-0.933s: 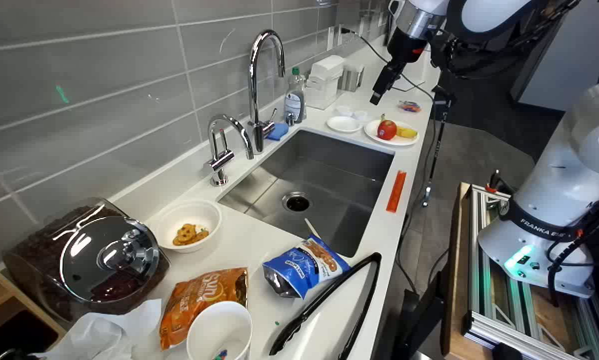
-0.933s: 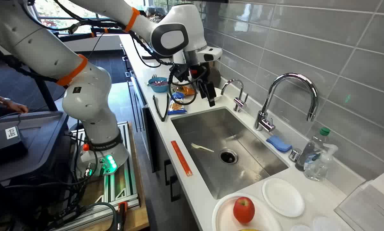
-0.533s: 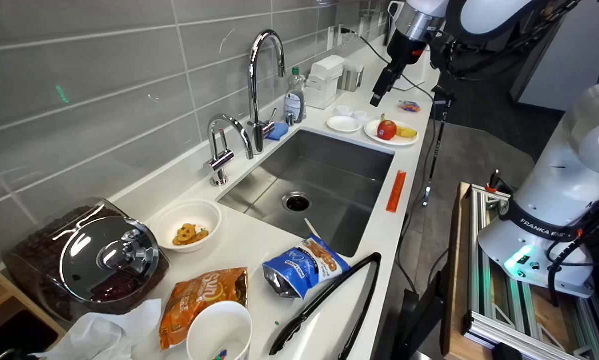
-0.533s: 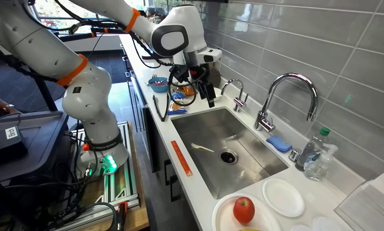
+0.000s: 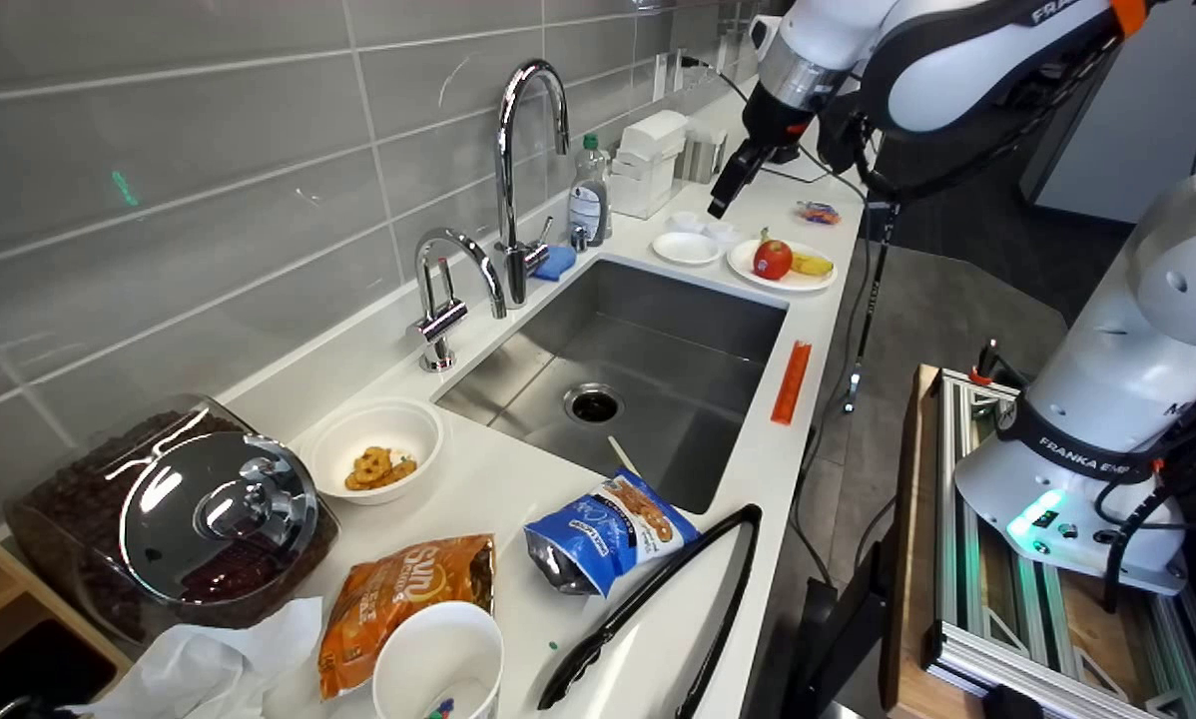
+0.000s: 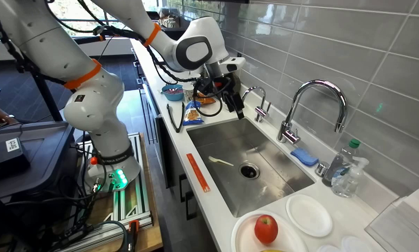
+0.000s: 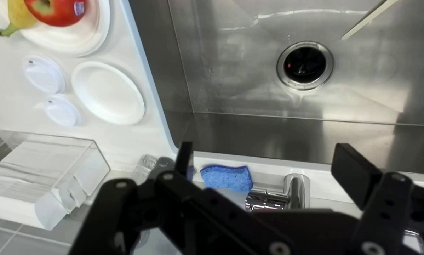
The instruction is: Move the white plate to the left counter, then pour the contents of the blue pack onto it
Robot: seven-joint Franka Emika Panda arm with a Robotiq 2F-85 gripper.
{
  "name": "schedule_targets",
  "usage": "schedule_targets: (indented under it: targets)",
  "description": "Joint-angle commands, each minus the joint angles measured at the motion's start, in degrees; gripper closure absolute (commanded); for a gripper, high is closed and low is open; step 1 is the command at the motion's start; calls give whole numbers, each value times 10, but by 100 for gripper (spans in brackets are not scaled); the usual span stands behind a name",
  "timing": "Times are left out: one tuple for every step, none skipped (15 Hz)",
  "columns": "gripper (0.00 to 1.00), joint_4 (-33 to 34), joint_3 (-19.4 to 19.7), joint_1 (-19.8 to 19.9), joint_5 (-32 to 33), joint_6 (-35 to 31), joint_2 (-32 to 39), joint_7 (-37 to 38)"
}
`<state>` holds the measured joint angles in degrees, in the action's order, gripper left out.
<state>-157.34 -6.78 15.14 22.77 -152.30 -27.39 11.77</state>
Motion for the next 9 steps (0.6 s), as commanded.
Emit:
schedule_targets:
  targets:
    - [0,48,-85,94,136,-60,100,122]
    - [0,66,-111,121,173,-56,121,154]
    - [0,82,-128,140,210,-44,137,187]
    - [0,102,-143,161,250,-30,156,218]
    - [0,128,-150,174,275,-16,182,240]
    - [0,143,-153,183,295,-6,201,255]
    - [0,166,-155,192,316,8,223,273]
    - [0,183,-154,194,327,19,242,279]
    - [0,202,-151,195,332,34,263,281]
